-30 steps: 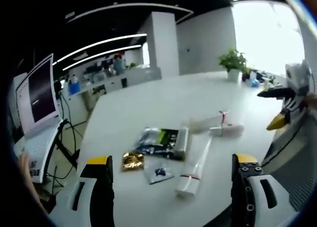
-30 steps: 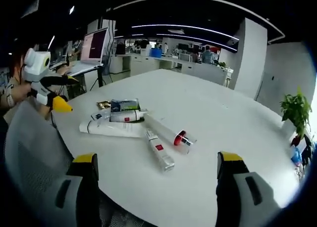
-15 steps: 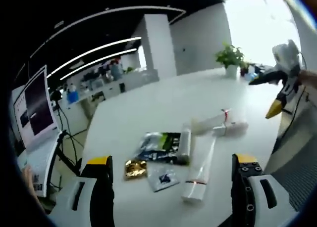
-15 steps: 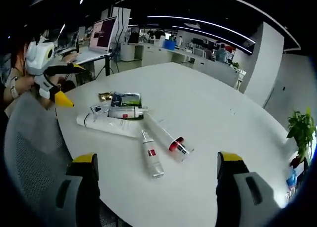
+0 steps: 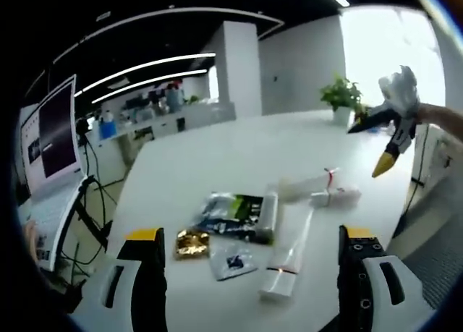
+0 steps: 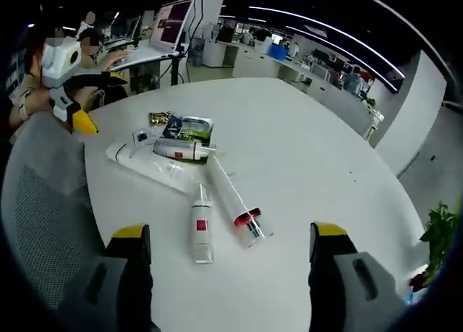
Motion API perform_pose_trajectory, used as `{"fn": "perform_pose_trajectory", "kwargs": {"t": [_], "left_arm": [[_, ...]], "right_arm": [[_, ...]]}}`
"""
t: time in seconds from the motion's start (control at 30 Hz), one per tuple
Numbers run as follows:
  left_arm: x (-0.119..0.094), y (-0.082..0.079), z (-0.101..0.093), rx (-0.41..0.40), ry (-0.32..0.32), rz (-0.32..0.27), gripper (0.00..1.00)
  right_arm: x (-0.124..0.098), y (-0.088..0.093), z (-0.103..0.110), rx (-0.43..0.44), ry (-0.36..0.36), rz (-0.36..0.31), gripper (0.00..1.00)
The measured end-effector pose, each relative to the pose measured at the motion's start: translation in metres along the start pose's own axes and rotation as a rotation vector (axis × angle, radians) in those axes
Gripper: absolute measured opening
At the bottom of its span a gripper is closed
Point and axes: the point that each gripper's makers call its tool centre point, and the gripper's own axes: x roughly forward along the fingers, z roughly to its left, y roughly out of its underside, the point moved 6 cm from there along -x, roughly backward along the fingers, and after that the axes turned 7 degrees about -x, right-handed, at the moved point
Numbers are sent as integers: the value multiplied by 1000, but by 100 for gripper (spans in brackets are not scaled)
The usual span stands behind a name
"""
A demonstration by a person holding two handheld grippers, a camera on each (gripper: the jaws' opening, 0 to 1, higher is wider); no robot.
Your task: Arrange the skincare products in the storage area until every visible bottle or jar stands upright without overlapping.
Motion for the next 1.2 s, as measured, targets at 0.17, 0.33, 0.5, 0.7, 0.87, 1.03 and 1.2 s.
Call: {"fn": "perform_pose_trajectory", "kwargs": {"t": [0.17,0.33,0.5,0.7,0.87,1.03,1.2], "left_arm": [[0,0,0,-11,2,-3,97],[0,2,3,-35,-1,-4,97],[0,3,3,-42,6,-4,97],[1,4,3,-41,8,4,97],[1,5,3,-45,10,6,97],[1,5,3,-47,15,9,97],[1,5,4,-71,21,7,97]], "right_arm": [[11,1,-11,-62,-45,45,80],[23,4,-19,-118,-83,82,70],[37,15,-24,-133,-145,134,62],[48,24,-24,-189,-209,189,51],[60,26,-30,-172,-241,202,46],[69,30,-35,-178,-275,237,46],[76,31,-34,-223,-318,280,45]]}}
